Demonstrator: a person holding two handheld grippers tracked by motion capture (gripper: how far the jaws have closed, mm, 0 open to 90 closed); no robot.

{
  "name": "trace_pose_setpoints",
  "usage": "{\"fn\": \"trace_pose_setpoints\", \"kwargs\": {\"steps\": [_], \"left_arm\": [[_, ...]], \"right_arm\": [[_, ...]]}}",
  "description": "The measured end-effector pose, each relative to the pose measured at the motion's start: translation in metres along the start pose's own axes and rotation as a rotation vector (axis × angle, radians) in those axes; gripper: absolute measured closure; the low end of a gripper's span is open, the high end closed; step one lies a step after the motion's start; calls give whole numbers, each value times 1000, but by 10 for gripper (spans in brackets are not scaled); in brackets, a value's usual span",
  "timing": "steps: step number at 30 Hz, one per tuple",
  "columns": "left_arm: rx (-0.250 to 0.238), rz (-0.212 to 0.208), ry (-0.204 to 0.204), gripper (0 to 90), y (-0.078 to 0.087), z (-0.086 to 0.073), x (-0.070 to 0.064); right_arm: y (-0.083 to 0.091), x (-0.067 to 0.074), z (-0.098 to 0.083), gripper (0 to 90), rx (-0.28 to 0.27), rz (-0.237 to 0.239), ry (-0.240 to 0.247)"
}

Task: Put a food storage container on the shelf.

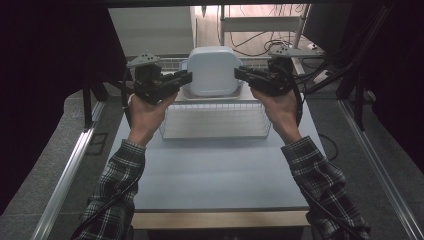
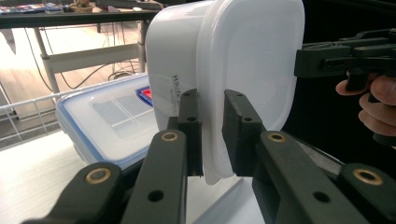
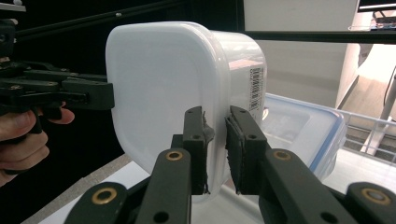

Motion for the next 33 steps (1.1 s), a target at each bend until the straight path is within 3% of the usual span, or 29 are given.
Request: {"fn": "trace_pose_setpoints", "kwargs": {"steps": [9,15,23,26,33], "left_arm": [[18,17,11,768,-15,5,7],[21,6,9,705,-21,8,8],[10,16,4,611,-30,11,11],[10,11,20,613,-33,12,14],[27,40,10,608,-42,10,16]], "right_arm": [[-11,-15,6,767,12,-32,-19],[-17,-24,7,738,10,-49,-26],[-25,-27,11,671,20,-64,-9],[-28,-29,11,652,20,-71,-6],[-34,-34,11,588,35,-82,-19]]}}
Point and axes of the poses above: each handheld gripper's, and its own axes: y roughly backward along the jaws, z roughly out of its top, x roughly to its left, the point moved 6 cm from there along -y, roughly forward along the jaws, and after that the axes turned 15 degrees about z, right-handed, at the moved point
